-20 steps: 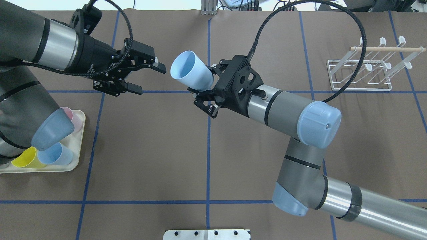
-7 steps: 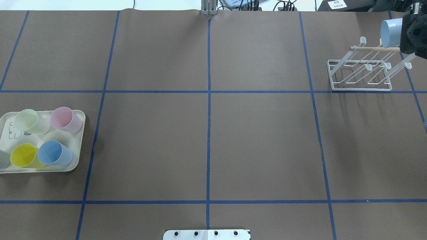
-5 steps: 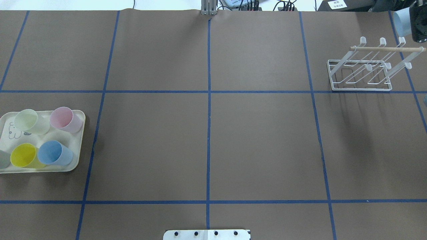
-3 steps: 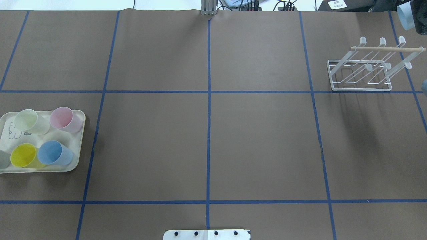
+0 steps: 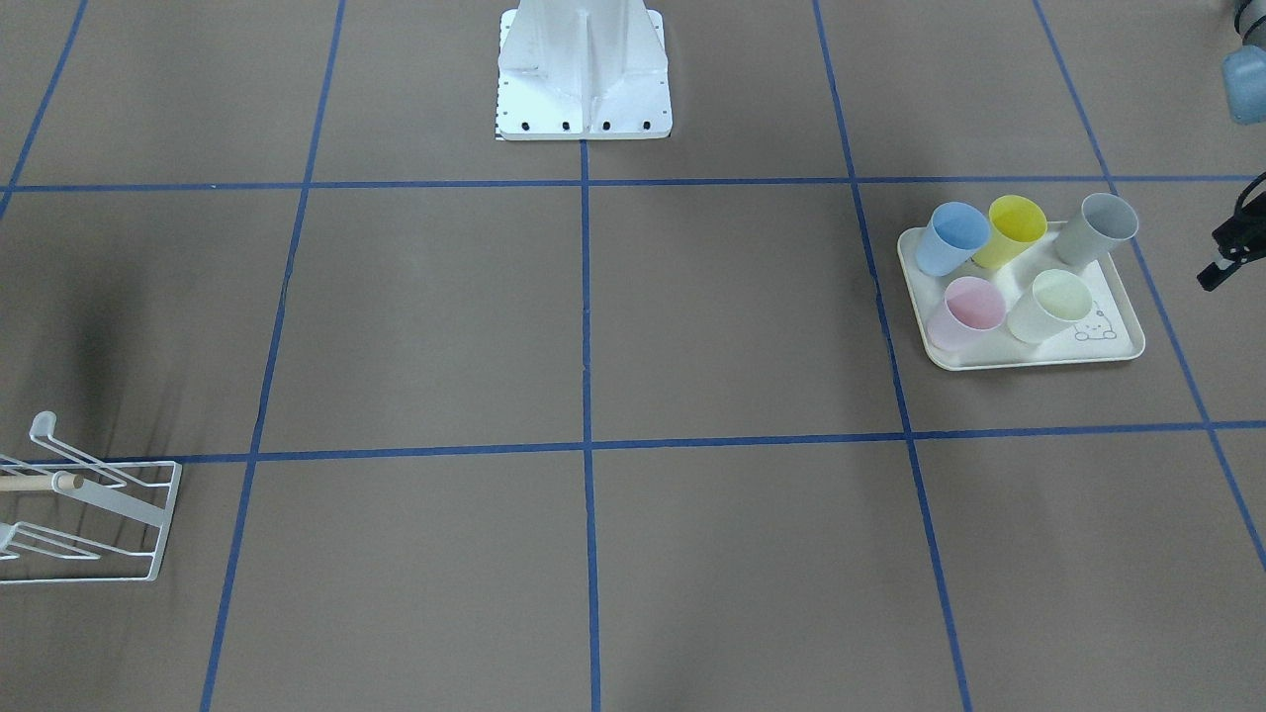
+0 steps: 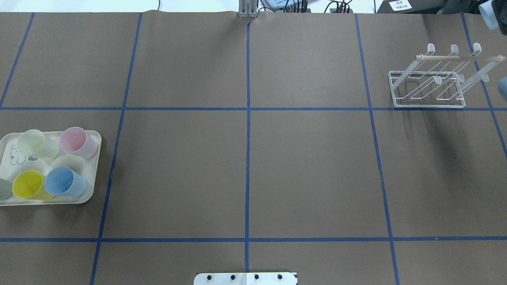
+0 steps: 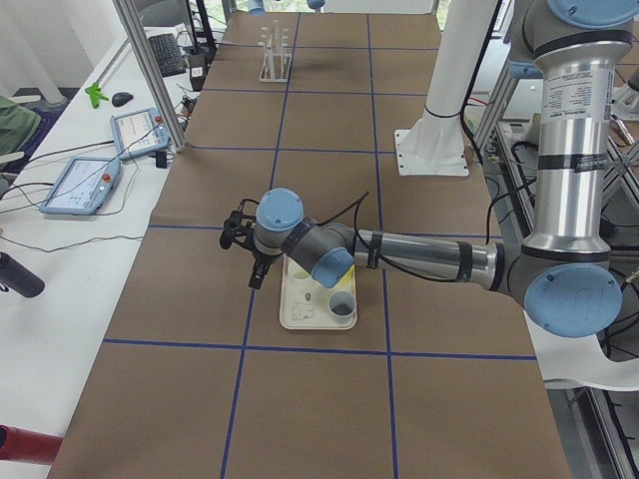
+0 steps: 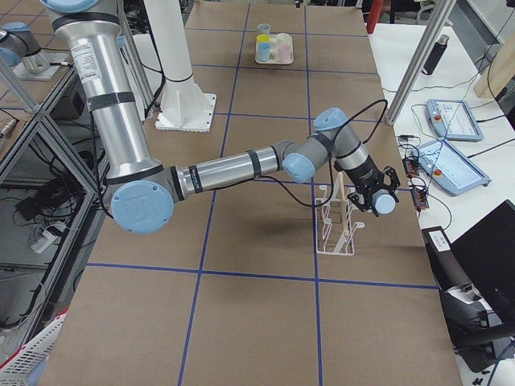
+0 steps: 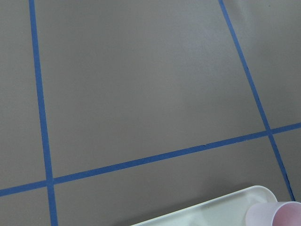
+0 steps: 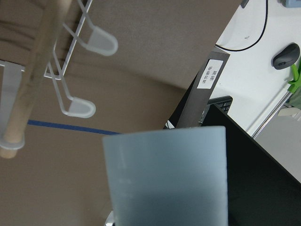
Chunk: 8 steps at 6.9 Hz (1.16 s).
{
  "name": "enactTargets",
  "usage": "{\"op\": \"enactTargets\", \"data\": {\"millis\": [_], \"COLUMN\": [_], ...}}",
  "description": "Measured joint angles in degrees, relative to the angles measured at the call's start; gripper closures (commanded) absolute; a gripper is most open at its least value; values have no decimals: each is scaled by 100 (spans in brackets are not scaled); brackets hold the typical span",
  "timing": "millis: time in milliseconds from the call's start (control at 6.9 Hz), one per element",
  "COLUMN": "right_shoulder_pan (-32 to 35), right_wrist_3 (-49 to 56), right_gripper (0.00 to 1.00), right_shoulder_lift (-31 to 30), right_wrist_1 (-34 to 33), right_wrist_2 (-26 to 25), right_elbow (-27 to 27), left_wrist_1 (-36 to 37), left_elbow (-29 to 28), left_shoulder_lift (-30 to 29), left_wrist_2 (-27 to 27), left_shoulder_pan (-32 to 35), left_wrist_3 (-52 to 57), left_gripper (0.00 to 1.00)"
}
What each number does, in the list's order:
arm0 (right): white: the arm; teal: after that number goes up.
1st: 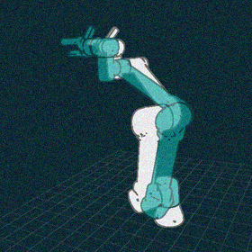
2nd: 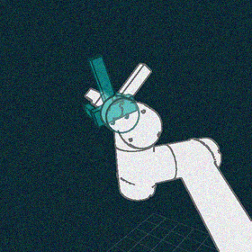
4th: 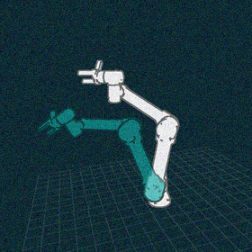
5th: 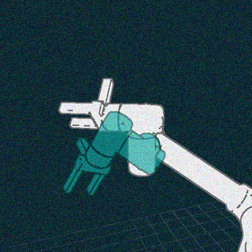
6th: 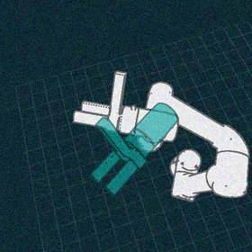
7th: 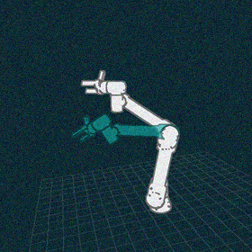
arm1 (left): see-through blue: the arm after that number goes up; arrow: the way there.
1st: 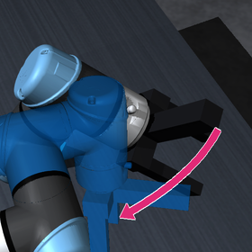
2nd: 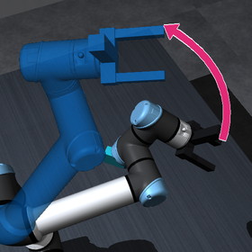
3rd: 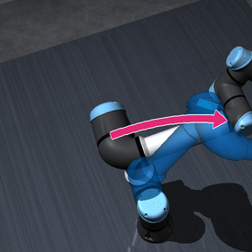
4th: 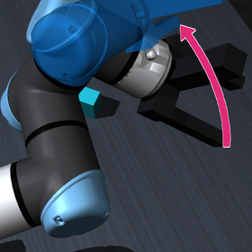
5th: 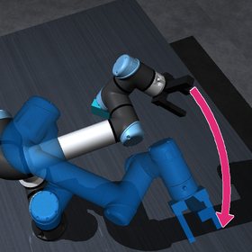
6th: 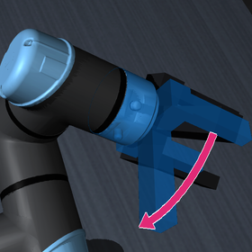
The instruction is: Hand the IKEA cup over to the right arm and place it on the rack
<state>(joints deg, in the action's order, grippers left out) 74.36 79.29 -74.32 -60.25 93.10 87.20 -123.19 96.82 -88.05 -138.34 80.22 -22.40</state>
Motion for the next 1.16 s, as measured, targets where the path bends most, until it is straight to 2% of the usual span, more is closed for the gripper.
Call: {"op": "enactTargets", "data": {"millis": [580,1160], "right_shoulder_pan": [-49,-274], "right_wrist_3": [-84,-183], "right_gripper": [61,60], "right_shoulder_lift": [27,-100], "right_wrist_1": [222,221], "right_wrist_2": [-2,-47], "right_elbow": [-437,-507], "left_wrist_1": [-3,-3], "left_elbow": [11,10], "left_shoulder_lift": [15,16], "left_wrist_2": [-6,-9], "left_shoulder_pan": [3,3], "left_wrist_3": [-1,-1], "left_gripper": [0,0]}}
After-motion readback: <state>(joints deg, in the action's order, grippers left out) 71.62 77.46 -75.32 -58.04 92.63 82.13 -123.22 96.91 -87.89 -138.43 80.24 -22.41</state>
